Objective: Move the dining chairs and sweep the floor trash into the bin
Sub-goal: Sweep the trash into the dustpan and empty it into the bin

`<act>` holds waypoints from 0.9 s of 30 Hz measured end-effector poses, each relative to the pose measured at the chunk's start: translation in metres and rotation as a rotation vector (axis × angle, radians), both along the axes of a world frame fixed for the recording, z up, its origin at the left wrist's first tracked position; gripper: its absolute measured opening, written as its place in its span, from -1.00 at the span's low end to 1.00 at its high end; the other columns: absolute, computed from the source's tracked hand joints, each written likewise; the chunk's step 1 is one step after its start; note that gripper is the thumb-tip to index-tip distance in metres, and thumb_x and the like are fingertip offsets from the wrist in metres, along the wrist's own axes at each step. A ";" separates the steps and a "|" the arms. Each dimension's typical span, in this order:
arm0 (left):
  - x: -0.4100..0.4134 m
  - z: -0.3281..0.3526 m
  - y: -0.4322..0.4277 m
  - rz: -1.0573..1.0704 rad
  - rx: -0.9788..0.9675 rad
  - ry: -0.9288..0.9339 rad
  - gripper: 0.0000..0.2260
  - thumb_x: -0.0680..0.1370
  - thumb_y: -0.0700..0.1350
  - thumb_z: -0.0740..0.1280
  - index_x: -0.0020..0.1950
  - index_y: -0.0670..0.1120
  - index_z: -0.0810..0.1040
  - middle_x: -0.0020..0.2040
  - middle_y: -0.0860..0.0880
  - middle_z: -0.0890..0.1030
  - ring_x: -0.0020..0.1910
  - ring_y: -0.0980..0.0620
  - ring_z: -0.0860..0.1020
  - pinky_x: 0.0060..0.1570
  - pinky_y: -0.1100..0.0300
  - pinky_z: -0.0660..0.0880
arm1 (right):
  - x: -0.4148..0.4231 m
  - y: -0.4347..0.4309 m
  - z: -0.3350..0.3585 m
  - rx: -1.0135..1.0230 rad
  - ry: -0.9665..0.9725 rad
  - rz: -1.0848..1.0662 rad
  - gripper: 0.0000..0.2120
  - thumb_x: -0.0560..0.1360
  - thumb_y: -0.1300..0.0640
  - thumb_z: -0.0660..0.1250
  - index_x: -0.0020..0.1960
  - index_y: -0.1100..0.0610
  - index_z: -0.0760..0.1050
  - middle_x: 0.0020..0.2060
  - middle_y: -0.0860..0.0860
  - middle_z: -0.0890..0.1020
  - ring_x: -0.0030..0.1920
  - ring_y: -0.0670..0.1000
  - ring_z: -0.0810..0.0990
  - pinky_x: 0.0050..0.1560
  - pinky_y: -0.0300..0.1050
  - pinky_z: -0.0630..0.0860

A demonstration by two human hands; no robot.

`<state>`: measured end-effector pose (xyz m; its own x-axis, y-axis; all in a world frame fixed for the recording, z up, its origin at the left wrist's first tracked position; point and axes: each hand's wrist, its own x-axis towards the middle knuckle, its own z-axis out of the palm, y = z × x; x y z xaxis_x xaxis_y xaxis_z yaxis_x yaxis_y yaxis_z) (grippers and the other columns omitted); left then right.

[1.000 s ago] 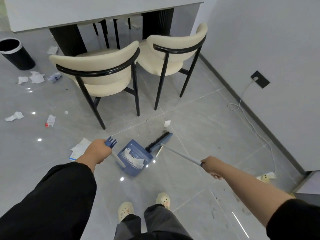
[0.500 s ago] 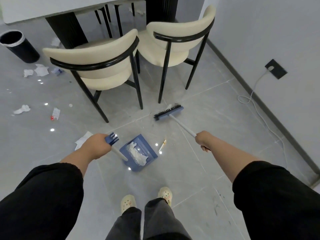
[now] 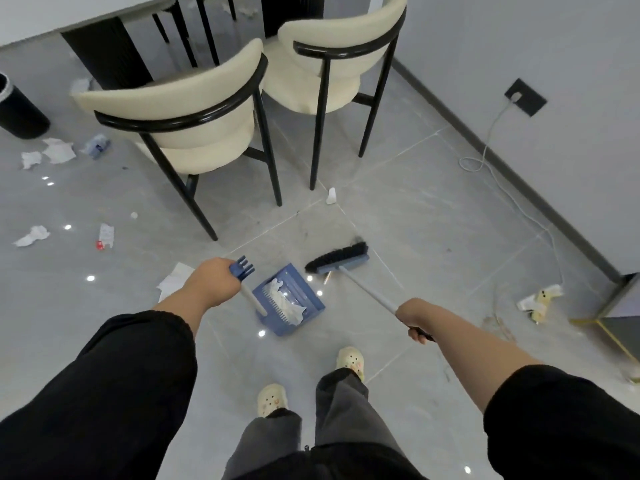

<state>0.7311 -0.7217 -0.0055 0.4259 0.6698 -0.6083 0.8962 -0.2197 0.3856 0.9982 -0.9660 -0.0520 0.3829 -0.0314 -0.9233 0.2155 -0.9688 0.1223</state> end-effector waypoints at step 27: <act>0.070 0.018 0.089 0.094 -0.038 -0.002 -0.72 0.48 -0.32 0.22 -0.40 -0.10 0.32 -0.43 -0.05 0.39 -0.36 -0.05 0.38 -0.49 0.29 0.20 | 0.090 0.181 -0.034 0.101 -0.109 0.097 -0.77 0.63 0.20 -0.04 0.01 0.31 0.32 -0.76 0.09 0.38 -0.68 0.01 0.30 -0.57 -0.35 0.23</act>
